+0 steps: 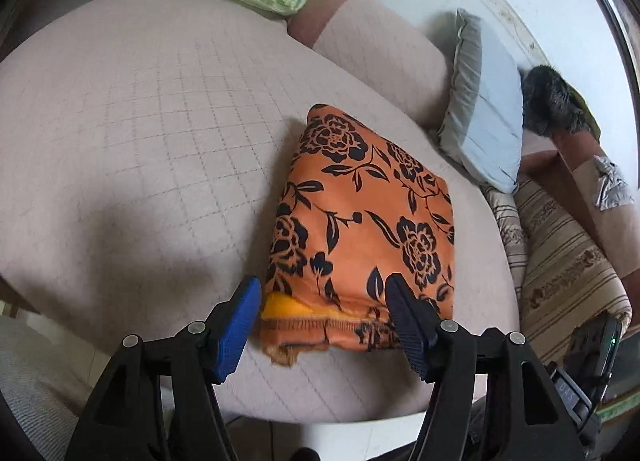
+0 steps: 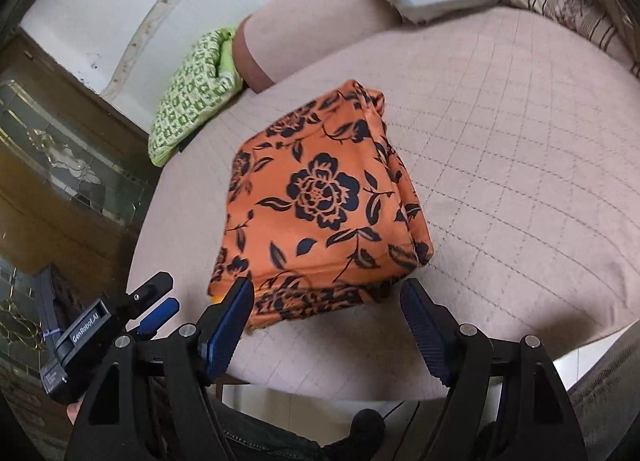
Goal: Fold small clothes
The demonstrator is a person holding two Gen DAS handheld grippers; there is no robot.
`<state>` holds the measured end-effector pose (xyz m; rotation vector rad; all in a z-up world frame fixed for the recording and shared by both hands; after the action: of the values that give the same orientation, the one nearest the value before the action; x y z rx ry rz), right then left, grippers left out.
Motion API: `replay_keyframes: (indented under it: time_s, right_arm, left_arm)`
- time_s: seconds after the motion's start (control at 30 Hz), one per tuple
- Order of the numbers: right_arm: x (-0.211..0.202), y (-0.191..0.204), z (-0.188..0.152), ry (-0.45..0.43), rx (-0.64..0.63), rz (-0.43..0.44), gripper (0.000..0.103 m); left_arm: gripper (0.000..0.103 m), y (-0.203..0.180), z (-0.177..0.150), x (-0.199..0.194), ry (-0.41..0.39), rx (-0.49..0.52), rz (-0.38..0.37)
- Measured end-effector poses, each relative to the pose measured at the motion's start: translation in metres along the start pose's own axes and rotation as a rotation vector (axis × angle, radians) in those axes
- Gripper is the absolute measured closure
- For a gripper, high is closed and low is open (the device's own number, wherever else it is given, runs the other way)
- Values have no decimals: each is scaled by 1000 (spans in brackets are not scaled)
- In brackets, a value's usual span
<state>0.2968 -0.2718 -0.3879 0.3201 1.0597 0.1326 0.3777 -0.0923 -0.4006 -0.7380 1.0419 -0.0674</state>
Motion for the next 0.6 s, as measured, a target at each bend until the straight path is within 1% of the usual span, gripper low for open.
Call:
replay_keyframes:
  time_s: [0.1,0.17,0.23,0.3,0.37,0.47,0.53,0.57,0.6]
  right_arm:
    - [13,-7,9,15,30,30,26]
    - [16,-8,17,13,40,64,26]
    - [19,-10,30,22,27,63,26]
    - [24,-14,51,26,15,80,26]
    - [33,-20,70,43,21,87,26]
    - [52,-31,103,46,24,109,26]
    - [72,-48,123,51,29,83,26]
    - [80,-54,129,58,36,83,27]
    - [91,-62,135,68,48,96,32]
  left_arm:
    - [40,-3,9,17,9,-16,9]
    - [40,-13,16,27,24,0,13]
    - [39,-25,23,33,21,26,8]
    - [38,-37,41,39,9,55,20]
    - [38,-42,60,48,15,43,18]
    - [38,-46,92,78,41,62,55]
    - [38,-44,110,105,65,71,84]
    - [39,-41,118,120,77,66,99]
    - [40,-36,125,136,97,54,110]
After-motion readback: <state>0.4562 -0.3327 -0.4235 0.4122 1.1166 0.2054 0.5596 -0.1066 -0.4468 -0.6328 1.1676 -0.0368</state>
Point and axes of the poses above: each gripper's, at about its wrist camera, not at the fingertips, and x roughly the way its jaws point, y to its left, z to its top, the point moved 7 cm from there along x, roughly the way its jaws point, and after that the axes turned 15 degrees about -x, right-handed, at the moved point
